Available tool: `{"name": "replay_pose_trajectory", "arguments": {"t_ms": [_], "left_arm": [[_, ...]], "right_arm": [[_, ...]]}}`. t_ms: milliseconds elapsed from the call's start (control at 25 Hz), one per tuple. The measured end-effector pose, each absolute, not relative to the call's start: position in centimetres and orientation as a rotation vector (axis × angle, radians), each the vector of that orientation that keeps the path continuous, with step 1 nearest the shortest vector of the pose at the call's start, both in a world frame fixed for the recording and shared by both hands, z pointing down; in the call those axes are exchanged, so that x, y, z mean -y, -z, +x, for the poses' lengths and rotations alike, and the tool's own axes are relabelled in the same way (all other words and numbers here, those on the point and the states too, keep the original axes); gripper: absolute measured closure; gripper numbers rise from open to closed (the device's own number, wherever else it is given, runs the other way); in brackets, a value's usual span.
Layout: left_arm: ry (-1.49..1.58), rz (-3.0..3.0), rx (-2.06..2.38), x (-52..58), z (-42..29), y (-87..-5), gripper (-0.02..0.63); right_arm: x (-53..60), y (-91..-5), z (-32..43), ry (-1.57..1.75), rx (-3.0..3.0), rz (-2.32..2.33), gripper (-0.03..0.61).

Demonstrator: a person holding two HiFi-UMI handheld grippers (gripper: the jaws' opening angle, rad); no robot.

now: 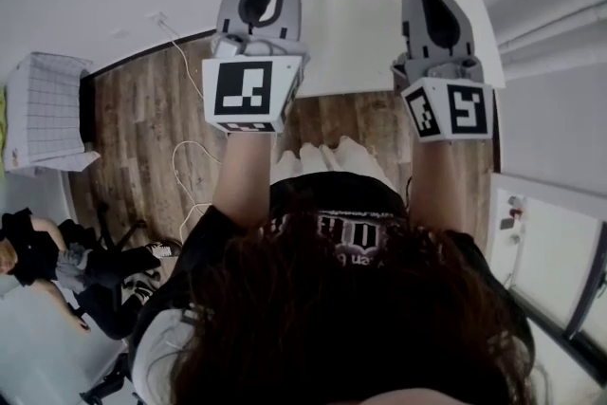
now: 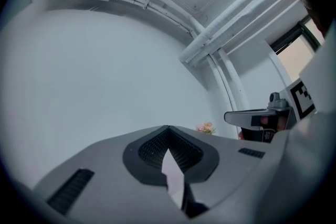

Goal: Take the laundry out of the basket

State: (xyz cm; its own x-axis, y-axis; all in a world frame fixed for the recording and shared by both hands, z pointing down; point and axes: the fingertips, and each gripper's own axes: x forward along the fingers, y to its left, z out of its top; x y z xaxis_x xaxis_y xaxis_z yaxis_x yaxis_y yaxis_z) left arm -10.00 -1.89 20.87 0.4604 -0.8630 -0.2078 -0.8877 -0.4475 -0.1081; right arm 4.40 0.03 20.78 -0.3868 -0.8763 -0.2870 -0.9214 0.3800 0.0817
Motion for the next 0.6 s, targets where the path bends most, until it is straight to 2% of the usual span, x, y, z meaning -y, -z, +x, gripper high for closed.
{"name": "replay_pose_trajectory", "arguments": {"t_ms": [600], "left_arm": [[-0.149,-2.475,-1.485,10.3,-6.5,-19.4,0.614]], "right_arm": [[7.9,-20.7,7.6,-0.326,-2.44,-1.593,0.551]]}}
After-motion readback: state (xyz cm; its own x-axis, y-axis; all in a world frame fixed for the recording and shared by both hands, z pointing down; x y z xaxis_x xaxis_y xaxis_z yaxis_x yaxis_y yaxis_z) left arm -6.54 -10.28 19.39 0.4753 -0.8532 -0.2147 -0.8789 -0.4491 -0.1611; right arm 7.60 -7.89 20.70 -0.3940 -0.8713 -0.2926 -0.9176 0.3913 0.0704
